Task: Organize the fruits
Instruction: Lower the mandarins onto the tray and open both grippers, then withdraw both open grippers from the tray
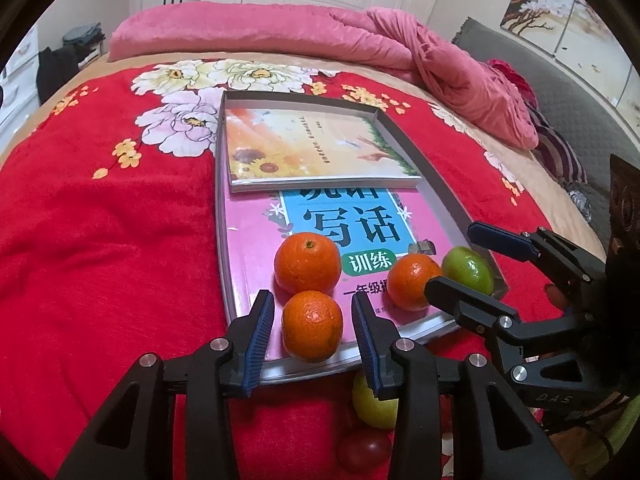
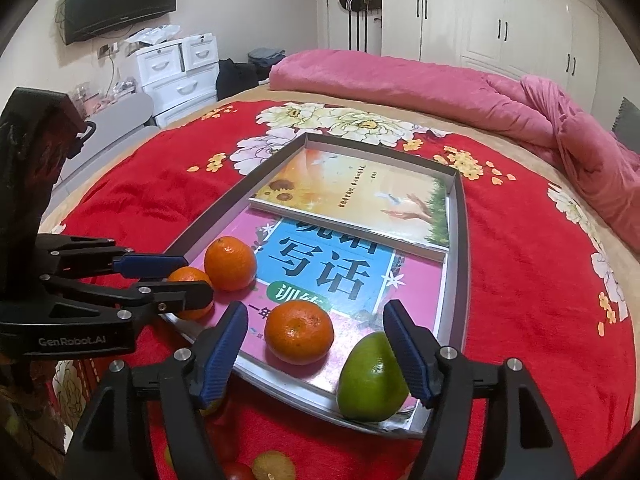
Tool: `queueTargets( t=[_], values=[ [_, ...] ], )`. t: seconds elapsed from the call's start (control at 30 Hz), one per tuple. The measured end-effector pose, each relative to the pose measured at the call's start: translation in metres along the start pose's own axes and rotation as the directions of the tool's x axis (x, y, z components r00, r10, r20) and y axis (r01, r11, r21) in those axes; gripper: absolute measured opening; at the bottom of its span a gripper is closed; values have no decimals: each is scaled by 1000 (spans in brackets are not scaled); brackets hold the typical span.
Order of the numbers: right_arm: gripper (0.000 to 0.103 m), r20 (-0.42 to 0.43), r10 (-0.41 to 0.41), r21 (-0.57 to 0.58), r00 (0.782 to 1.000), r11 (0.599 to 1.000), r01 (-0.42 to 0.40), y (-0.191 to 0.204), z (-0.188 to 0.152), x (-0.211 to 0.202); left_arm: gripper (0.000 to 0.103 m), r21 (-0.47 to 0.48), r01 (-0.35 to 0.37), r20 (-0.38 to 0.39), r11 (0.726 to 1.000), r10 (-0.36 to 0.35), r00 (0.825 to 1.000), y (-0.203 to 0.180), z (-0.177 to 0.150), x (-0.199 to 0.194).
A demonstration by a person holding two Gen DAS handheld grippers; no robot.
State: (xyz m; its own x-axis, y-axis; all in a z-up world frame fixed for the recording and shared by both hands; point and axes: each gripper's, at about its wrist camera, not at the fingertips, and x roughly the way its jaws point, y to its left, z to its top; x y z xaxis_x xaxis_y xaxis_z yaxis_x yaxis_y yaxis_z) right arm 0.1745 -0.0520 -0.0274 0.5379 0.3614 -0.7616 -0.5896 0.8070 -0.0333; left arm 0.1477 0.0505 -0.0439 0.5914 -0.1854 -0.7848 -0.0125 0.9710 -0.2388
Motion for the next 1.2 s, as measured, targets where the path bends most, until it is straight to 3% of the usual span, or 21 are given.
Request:
queueTargets(
  t=[0.1, 0.2, 0.77, 0.83, 1.2],
  values=[
    [74, 3, -3, 5, 1000, 1000, 3, -1, 0, -1, 43, -4, 4, 10, 1000, -4, 1000, 1, 1, -3],
    [75, 9, -6, 8, 1000, 1000, 6, -2, 0, -2, 53, -10, 10, 26, 1000, -10, 1000, 1, 2, -8],
    [83, 33, -21, 28, 999, 999, 20, -4, 1, -9, 61, -30, 34, 118, 999, -30, 993, 6, 6, -32],
    [84, 37, -22, 30, 999, 999, 21, -4, 1, -10, 71, -33, 36, 124, 999, -32, 992, 7, 5, -35],
    [90, 68, -26, 59, 997, 998, 22, -8, 3, -17, 74, -31, 59, 191, 998, -52, 980, 7, 7, -54]
  ],
)
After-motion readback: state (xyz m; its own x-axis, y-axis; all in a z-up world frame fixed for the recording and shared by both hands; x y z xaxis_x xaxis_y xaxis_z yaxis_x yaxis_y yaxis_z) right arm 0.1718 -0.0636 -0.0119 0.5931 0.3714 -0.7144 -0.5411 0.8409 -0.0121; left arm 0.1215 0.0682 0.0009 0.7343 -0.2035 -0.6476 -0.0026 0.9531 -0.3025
